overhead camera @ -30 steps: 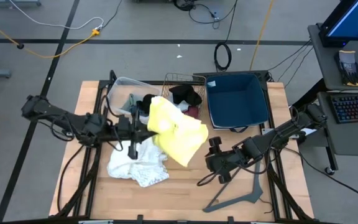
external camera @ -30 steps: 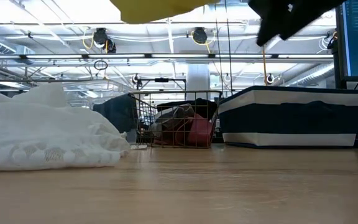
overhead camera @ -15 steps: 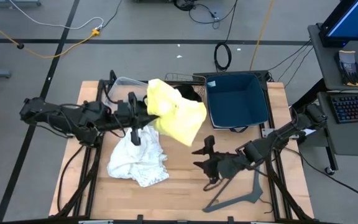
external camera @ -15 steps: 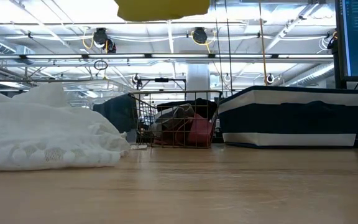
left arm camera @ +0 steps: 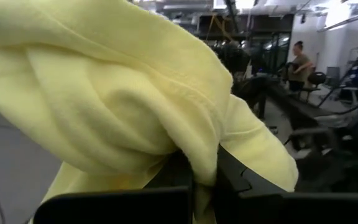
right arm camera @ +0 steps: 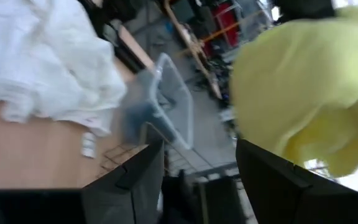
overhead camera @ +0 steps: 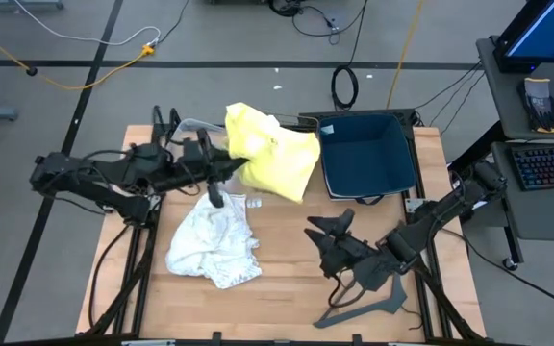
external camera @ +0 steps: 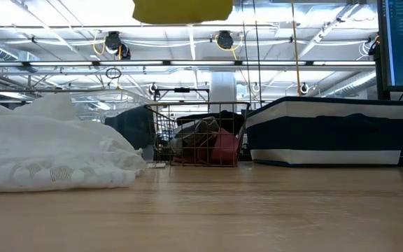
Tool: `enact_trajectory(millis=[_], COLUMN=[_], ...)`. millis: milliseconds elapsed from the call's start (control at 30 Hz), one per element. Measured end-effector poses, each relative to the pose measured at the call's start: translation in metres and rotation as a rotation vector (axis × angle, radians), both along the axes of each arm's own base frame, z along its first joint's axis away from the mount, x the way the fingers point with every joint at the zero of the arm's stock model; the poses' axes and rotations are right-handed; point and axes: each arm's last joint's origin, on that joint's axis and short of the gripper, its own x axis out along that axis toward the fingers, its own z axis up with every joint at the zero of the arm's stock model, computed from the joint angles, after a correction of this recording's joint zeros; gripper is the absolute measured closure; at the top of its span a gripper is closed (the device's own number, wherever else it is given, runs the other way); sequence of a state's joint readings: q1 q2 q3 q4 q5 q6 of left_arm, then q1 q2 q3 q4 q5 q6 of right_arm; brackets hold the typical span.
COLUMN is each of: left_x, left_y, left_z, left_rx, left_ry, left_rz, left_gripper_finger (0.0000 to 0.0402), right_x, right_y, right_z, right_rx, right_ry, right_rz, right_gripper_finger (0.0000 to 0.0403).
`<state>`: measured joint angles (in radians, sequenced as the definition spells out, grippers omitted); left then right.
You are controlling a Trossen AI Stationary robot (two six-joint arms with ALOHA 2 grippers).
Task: Pick & Place Cloths
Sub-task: Put the yellow shirt into the blue bin
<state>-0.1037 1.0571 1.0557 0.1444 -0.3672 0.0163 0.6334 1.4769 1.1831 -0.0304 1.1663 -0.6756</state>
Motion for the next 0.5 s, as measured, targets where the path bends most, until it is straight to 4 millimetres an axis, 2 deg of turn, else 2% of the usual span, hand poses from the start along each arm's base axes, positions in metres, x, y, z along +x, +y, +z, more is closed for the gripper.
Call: enact_trajectory(millis=[300,500], left_x=[0.031,0.045], left_y=[0.014,0.017], left_z=[-0.024,-0.032], left_rx=[-0.058,-0.073], left_ry=[0.085,0.086], left_rz=[0.057,0.038], left_gripper_finger=[0.039,0.039], right_x=[0.004,0.008], right_y=[0.002,-0.003], right_z=[0.019,0.023], right_rx=[-0.149,-0.233], right_ry=[-0.019,0.013], right_rz=[0.02,0.011], right_gripper_finger=[0.0206,0.0206])
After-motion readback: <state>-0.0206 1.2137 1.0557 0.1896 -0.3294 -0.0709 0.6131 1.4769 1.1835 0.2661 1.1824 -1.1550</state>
